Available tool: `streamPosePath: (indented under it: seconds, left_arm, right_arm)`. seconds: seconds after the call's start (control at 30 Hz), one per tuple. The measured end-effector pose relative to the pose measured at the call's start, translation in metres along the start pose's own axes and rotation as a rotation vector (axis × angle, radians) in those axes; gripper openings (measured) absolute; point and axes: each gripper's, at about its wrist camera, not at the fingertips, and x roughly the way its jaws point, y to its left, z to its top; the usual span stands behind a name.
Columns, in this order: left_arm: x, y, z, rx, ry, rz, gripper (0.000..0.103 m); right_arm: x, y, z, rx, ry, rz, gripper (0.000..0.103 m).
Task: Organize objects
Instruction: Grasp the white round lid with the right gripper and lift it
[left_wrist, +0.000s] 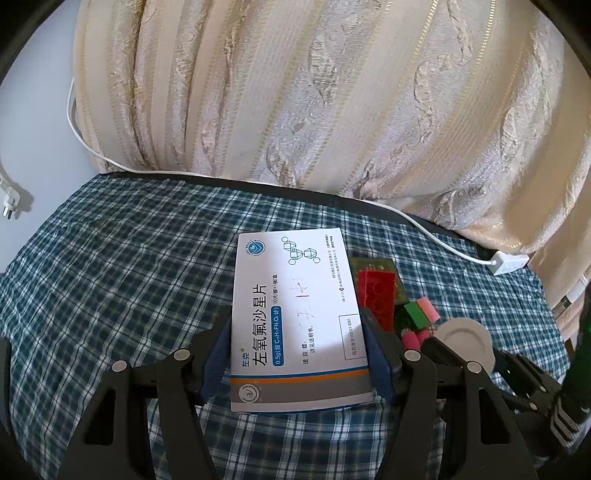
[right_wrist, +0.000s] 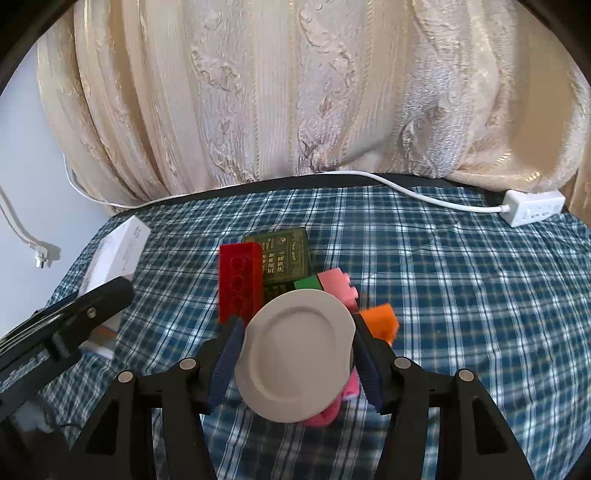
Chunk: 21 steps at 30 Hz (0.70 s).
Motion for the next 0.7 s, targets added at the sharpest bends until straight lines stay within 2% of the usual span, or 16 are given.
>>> streamPosePath:
  seconds: [0.33,0.7]
  left_arm:
    - [-0.007,-0.009,-0.002,0.018,-0.007,-0.025,0.066]
    - [-0.021,-0.031,-0.010,0.081,-0.027,-0.067,0.066]
  right_arm:
    - [-0.033,-0.009,-0.015,0.053,-0.056,-0.020,0.061]
    - [-0.065,-0.022,-0.033,0.114,-0.097,-0.042,0.061]
